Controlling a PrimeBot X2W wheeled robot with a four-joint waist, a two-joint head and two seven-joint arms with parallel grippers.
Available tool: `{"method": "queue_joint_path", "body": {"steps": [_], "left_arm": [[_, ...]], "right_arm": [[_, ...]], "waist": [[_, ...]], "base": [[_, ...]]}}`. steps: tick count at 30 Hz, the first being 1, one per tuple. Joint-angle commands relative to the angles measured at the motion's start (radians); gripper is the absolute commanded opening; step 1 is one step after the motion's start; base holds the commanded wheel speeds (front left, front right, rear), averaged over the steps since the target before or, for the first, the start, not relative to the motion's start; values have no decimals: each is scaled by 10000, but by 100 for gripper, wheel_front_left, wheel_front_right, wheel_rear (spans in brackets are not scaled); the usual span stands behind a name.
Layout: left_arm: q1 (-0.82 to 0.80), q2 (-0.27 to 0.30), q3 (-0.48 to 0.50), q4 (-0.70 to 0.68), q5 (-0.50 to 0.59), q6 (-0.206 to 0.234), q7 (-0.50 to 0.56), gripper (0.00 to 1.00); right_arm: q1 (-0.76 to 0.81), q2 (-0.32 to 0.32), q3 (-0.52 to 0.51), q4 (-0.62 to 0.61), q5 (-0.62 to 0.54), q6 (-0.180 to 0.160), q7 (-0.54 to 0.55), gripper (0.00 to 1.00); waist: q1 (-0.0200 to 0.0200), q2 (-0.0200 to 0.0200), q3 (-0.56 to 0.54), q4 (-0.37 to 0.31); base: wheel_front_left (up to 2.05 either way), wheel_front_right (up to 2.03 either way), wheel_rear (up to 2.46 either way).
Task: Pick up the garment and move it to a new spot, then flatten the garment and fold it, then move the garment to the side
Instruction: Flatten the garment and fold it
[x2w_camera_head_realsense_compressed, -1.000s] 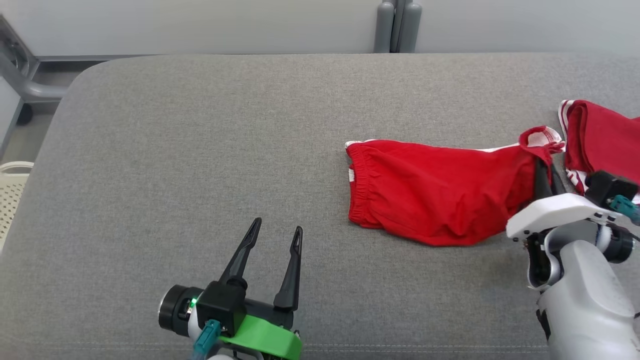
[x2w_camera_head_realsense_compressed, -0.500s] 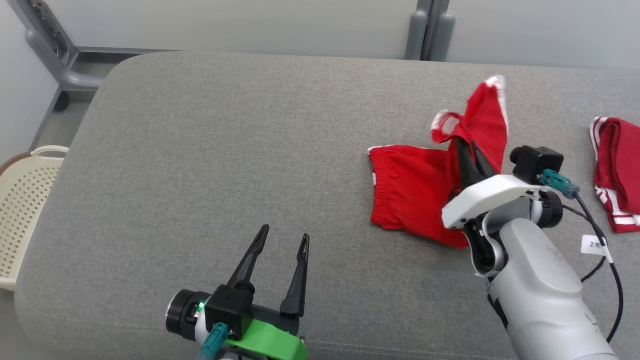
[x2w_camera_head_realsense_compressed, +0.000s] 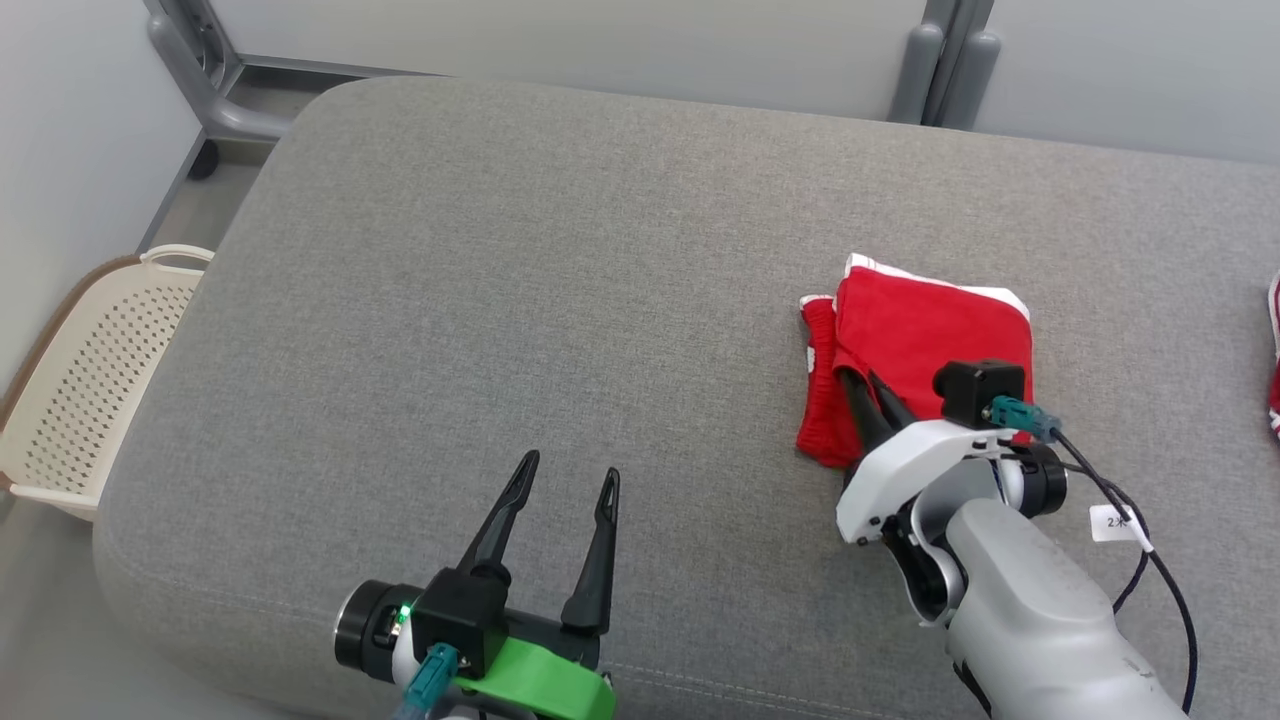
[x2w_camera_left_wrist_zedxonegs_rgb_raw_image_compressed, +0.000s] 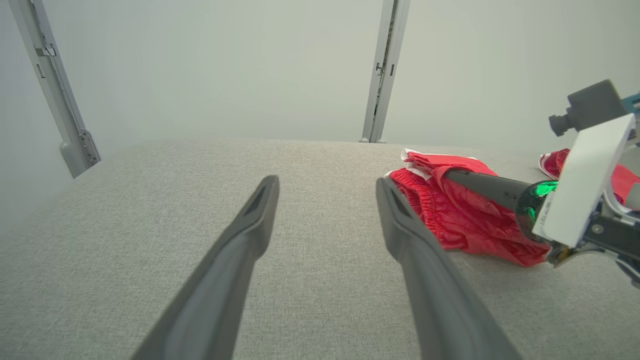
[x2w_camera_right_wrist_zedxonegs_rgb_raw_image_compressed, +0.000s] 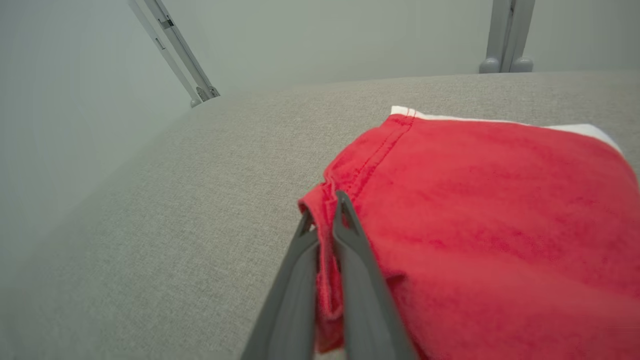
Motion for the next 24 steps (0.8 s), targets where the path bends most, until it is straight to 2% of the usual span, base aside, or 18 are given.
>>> {"method": "queue_joint_path", "body": {"steps": [1, 4, 5, 6, 7, 15, 19, 24], "left_arm": [[84, 12, 14, -30, -41, 37, -23, 100], [108, 12, 37, -23, -54, 57, -23, 100], [113, 12, 36, -19, -42, 63, -23, 100], [117, 12, 28, -16, -30, 63, -23, 100], [111, 12, 20, -8, -17, 63, -23, 100], [286, 12, 187, 102, 82, 127, -23, 100], [497, 12, 472, 46, 35, 279, -23, 100], [643, 12, 889, -37, -210, 342, -23, 100]], "right_arm": [[188, -26, 231, -8, 122, -6, -30, 0], [450, -26, 671, -76, 376, -6, -30, 0], [524, -26, 811, -105, 471, -6, -30, 22], [593, -24, 925, -141, 539, -6, -30, 87], [654, -21, 1034, -194, 617, -6, -30, 100], [1370, -22, 2119, -1556, 1956, -6, -31, 100], [1739, -29, 1547, -2660, 904, -6, -31, 100], [2193, -28, 293, -3316, -702, -6, -31, 100]], "waist": [[0, 0, 2, 56], [0, 0, -10, 34], [0, 0, -17, 17], [0, 0, -24, -2], [0, 0, -35, -22], [0, 0, -284, -468], [0, 0, -476, -1114], [0, 0, -656, -1890]], "base": [[0, 0, 0], [0, 0, 0], [0, 0, 0], [0, 0, 0], [0, 0, 0], [0, 0, 0], [0, 0, 0], [0, 0, 0]]}}
